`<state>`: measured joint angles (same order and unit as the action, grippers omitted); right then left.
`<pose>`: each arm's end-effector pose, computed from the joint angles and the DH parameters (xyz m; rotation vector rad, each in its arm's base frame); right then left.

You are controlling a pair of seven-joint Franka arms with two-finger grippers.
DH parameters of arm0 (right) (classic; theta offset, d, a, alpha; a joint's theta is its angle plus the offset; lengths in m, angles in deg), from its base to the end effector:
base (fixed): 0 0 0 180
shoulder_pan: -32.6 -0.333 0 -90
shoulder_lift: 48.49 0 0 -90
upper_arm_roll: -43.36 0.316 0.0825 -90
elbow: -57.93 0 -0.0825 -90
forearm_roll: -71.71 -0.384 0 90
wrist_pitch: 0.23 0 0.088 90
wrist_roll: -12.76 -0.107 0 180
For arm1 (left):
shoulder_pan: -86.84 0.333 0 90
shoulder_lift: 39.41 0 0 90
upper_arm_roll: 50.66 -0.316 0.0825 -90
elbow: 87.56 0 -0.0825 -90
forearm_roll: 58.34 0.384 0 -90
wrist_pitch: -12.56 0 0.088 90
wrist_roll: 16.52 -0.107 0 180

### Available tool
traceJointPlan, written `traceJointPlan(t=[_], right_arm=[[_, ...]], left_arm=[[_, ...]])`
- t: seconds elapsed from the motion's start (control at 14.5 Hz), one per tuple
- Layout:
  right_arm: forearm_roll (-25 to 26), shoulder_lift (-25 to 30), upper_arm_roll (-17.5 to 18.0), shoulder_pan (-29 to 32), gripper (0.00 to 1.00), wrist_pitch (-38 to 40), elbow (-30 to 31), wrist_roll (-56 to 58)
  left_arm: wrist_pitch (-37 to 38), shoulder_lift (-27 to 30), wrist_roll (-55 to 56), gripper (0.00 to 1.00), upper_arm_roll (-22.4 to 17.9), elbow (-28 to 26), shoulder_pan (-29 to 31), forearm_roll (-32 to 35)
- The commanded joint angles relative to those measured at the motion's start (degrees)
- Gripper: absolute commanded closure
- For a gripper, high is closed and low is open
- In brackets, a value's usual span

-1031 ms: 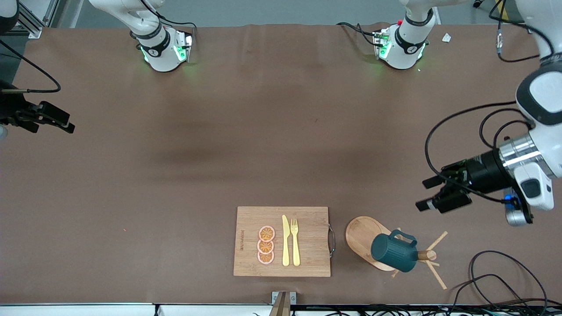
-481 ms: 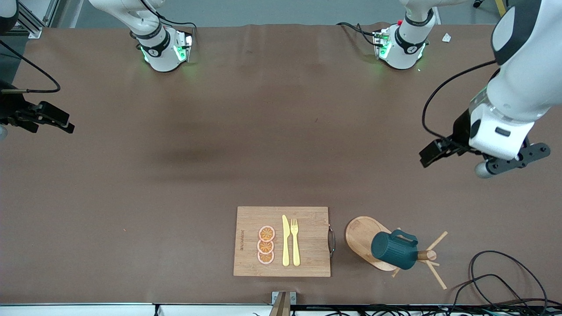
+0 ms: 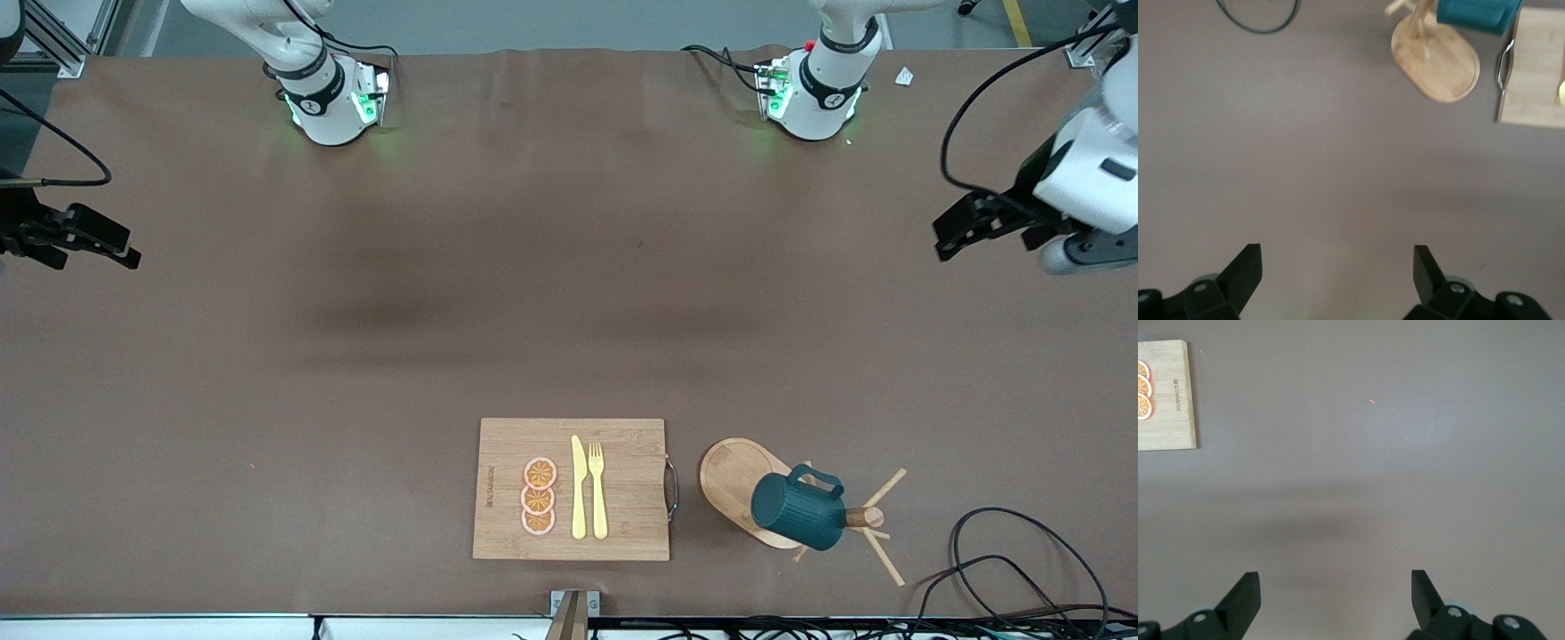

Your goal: Pass cup and hang on rack

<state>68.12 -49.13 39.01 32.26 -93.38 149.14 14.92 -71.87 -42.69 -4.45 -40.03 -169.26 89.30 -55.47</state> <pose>0.5620 -0.0328 0.6134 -3.0804 0.0539 -0.0401 0.5580 -0.0707 0.6523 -3.0993 -0.1131 0.0025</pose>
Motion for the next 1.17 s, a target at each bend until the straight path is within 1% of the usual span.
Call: traceJointPlan(t=[0.0,0.07,0.28,0.55,0.89,1.1], right_arm=[[-0.89,-0.24,0.4,0.69,0.0,0.51,-0.59,0.74],[-0.89,-0.24,0.48,0.61,0.0,0.51,-0.51,0.74],[-0.89,-0.24,0.48,0.6,0.0,0.51,-0.51,0.74],[-0.89,-0.24,0.48,0.78,0.0,0.51,-0.59,0.92],[-0.89,-0.24,0.48,0.78,0.0,0.51,-0.59,0.92],[-0.89,-0.24,0.48,0.78,0.0,0.51,-0.59,1.01]], left_arm=[[-0.12,7.22,-2.22,0.0,-4.04,-8.89,-2.1,-2.43],[-0.12,8.45,-2.22,0.0,-4.13,-10.39,-2.46,-2.44],[0.05,10.22,-2.31,0.0,-4.48,-12.24,-2.55,-2.61],[0.23,9.7,-2.48,0.0,-4.48,-11.81,-4.65,-2.7],[0.32,9.61,-2.4,0.0,-5.89,-11.28,-5.1,-3.4],[0.4,8.64,-2.31,0.0,-6.07,-9.79,-5.27,-3.4]])
